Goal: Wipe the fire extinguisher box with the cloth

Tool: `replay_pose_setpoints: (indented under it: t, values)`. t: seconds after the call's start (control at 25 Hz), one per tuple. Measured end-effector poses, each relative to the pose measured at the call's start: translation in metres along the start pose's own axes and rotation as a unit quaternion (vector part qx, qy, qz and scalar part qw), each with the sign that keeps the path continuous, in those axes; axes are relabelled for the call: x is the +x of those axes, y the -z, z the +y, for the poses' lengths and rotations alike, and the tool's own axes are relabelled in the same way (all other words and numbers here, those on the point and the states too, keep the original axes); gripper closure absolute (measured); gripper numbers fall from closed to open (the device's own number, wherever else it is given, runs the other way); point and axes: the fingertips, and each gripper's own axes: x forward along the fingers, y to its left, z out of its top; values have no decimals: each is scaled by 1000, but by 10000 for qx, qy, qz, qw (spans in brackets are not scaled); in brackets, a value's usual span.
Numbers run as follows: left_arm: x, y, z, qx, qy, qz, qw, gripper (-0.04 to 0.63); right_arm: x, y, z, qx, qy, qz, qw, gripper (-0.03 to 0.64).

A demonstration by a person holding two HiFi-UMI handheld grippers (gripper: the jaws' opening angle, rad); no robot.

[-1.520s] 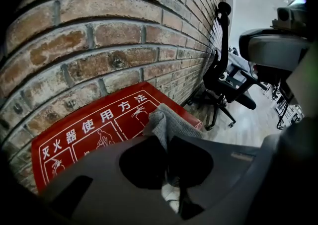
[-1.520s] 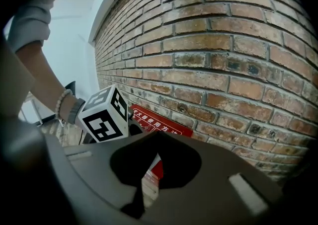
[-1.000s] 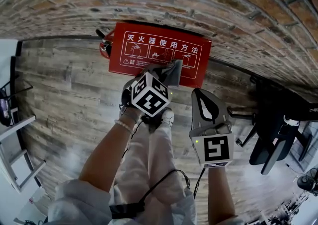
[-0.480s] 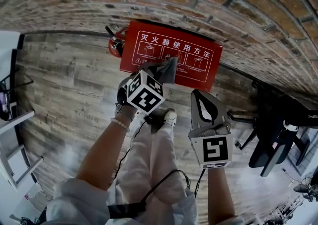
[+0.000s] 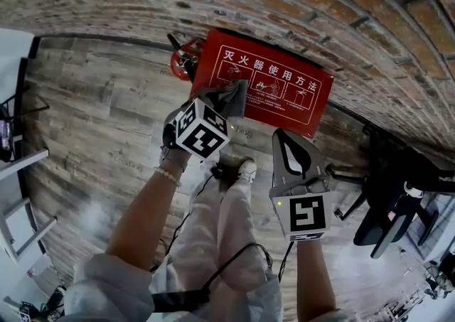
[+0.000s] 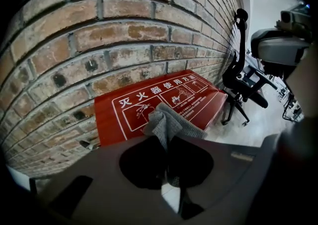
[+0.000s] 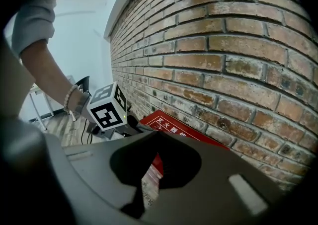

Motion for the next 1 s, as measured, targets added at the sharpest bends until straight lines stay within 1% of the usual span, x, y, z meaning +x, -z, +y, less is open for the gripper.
replay_pose_setpoints:
  t: [0.32,0.68,1.0]
  values:
    - [-14,16,29,-139,-133,-15,9998,581,16,-11,16,-101,-101,12,9999,607]
    - [-28,33,52,-151,-244,-37,9996,580,25,-19,28,-159,-147,51,9998,607]
    - [-37,46,68,-431,-359,-67,9984,580,32,-24,34,-218,-224,57,9995,607]
